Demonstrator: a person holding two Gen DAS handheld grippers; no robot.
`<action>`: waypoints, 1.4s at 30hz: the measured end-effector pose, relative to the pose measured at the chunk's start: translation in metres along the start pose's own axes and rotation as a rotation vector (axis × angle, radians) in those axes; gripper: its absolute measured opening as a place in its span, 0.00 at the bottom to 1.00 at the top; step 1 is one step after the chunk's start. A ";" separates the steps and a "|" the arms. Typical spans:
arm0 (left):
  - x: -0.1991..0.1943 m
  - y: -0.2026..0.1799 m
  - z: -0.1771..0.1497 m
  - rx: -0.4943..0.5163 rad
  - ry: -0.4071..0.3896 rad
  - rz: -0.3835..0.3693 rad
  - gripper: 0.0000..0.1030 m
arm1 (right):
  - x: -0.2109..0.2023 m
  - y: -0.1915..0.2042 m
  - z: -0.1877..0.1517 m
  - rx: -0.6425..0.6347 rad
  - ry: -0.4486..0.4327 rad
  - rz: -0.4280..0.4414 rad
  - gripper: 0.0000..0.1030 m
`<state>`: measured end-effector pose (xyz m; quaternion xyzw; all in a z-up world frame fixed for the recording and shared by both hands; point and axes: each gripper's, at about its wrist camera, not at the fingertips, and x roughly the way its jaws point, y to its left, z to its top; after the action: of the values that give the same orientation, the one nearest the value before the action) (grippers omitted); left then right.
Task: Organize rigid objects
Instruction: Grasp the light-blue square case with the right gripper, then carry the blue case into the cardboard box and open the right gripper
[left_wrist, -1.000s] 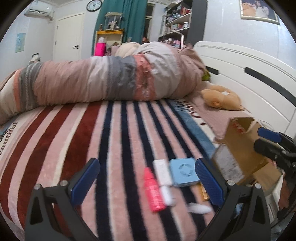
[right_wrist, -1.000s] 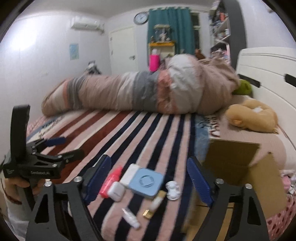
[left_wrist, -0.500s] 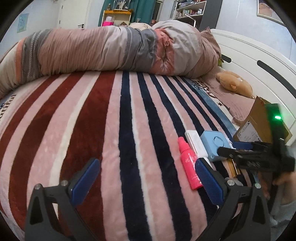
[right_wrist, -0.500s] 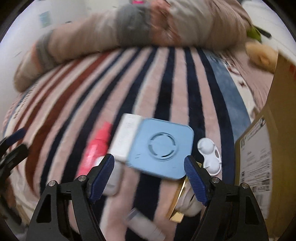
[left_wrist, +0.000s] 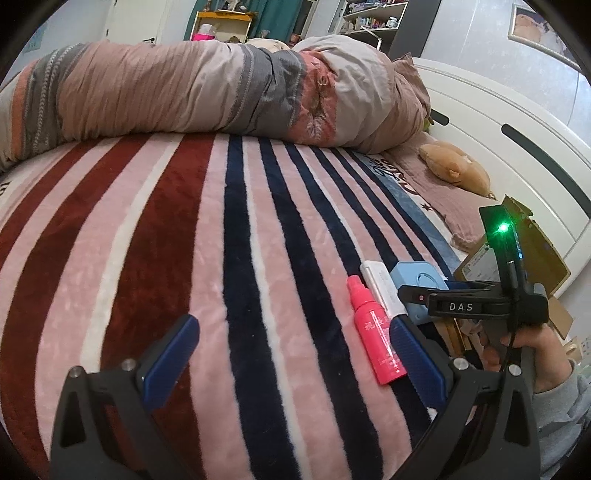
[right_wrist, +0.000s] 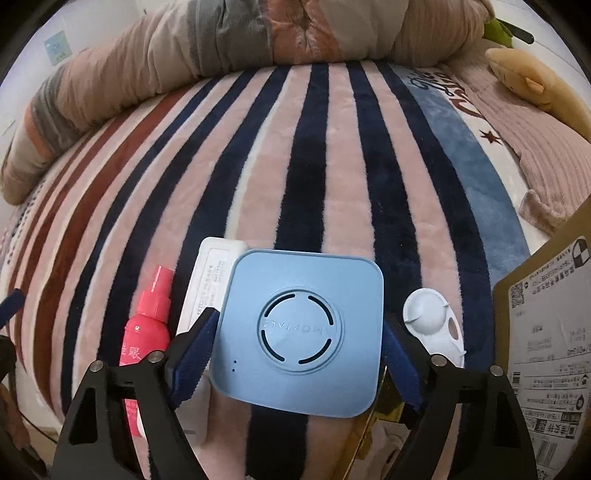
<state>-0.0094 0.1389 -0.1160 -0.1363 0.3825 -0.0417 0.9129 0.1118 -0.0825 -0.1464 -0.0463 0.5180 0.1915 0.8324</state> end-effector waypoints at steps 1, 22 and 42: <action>0.000 0.000 0.001 0.000 -0.004 -0.008 0.99 | -0.003 0.002 -0.002 -0.006 -0.017 -0.006 0.80; -0.004 -0.087 0.078 0.008 0.017 -0.687 0.50 | -0.158 0.041 -0.026 -0.330 -0.500 0.305 0.79; 0.049 -0.363 0.088 0.445 0.181 -0.584 0.31 | -0.211 -0.180 -0.072 0.006 -0.503 0.202 0.76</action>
<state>0.0978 -0.1989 0.0111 -0.0338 0.3882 -0.3942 0.8323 0.0346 -0.3257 -0.0160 0.0570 0.2975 0.2776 0.9117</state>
